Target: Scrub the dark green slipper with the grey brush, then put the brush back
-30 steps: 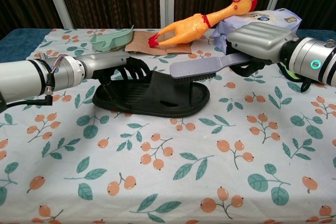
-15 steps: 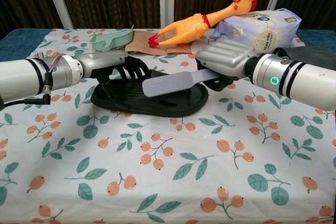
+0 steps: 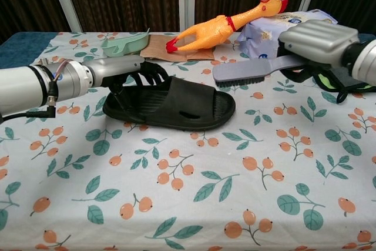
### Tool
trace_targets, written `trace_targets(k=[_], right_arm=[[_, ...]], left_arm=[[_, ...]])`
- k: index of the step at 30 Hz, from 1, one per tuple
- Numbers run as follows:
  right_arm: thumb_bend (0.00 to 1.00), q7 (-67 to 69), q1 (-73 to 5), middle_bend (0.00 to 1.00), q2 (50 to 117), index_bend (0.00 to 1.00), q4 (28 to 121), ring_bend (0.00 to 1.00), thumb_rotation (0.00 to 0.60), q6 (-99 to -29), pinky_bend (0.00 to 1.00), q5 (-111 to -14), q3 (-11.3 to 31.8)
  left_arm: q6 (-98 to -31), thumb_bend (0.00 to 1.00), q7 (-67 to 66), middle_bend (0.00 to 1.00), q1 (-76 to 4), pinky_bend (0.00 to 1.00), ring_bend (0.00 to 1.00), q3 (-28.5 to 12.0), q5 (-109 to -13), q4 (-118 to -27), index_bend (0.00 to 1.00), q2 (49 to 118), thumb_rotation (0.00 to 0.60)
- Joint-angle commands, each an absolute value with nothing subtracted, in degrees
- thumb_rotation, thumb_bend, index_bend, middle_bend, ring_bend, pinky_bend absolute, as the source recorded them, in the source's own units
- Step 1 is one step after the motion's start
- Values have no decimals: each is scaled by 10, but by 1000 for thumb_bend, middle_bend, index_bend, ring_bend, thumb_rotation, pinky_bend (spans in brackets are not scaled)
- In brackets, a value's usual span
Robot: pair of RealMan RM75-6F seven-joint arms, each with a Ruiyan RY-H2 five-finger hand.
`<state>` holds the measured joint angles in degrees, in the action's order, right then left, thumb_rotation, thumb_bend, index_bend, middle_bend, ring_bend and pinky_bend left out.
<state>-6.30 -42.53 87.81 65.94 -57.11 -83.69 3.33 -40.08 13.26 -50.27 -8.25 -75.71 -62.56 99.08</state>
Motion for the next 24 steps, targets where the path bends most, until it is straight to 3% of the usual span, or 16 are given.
trace_targets(k=[1, 6, 11, 14, 15, 16, 17, 19, 21, 24], right_arm=[[699, -35, -399, 977, 835, 1000, 698, 1000, 600, -592, 1000, -827, 38], [699, -26, -388, 977, 823, 1000, 695, 1000, 600, -552, 1000, -794, 32], [654, -17, -385, 962, 872, 1000, 633, 995, 600, -503, 997, -769, 23], [614, -6, -387, 900, 907, 1000, 592, 935, 600, -484, 945, -759, 26], [573, -4, -388, 848, 913, 977, 585, 870, 600, -478, 890, -758, 27], [529, -3, -389, 781, 917, 915, 581, 791, 600, -476, 820, -759, 26], [454, -2, -388, 673, 919, 784, 578, 664, 600, -475, 698, -761, 26], [300, -1, -386, 435, 917, 408, 582, 395, 600, -477, 439, -759, 29], [188, -4, -384, 268, 907, 145, 596, 231, 600, -476, 294, -754, 32], [98, -15, -378, 116, 882, 1, 629, 96, 600, -479, 180, -750, 35]], left_arm=[[-422, 32, 131, 162, -498, 238, 89, -86, -765, -645, 164, 980, 600], [-451, 32, 125, 108, -489, 202, 46, -90, -773, -680, 148, 958, 600], [-490, 32, 124, 108, -467, 197, 46, -92, -774, -719, 148, 923, 600], [-510, 32, 120, 108, -451, 197, 46, -94, -768, -739, 147, 900, 600], [-517, 32, 119, 108, -446, 197, 46, -95, -766, -745, 147, 893, 600], [-523, 32, 118, 108, -441, 197, 46, -96, -764, -751, 147, 887, 600], [-533, 32, 116, 109, -435, 197, 46, -97, -763, -759, 147, 877, 600], [-547, 32, 112, 109, -425, 197, 46, -97, -762, -770, 147, 864, 600], [-563, 32, 109, 108, -413, 197, 46, -98, -760, -781, 148, 849, 600], [-587, 32, 101, 108, -395, 197, 46, -96, -759, -796, 147, 827, 600]])
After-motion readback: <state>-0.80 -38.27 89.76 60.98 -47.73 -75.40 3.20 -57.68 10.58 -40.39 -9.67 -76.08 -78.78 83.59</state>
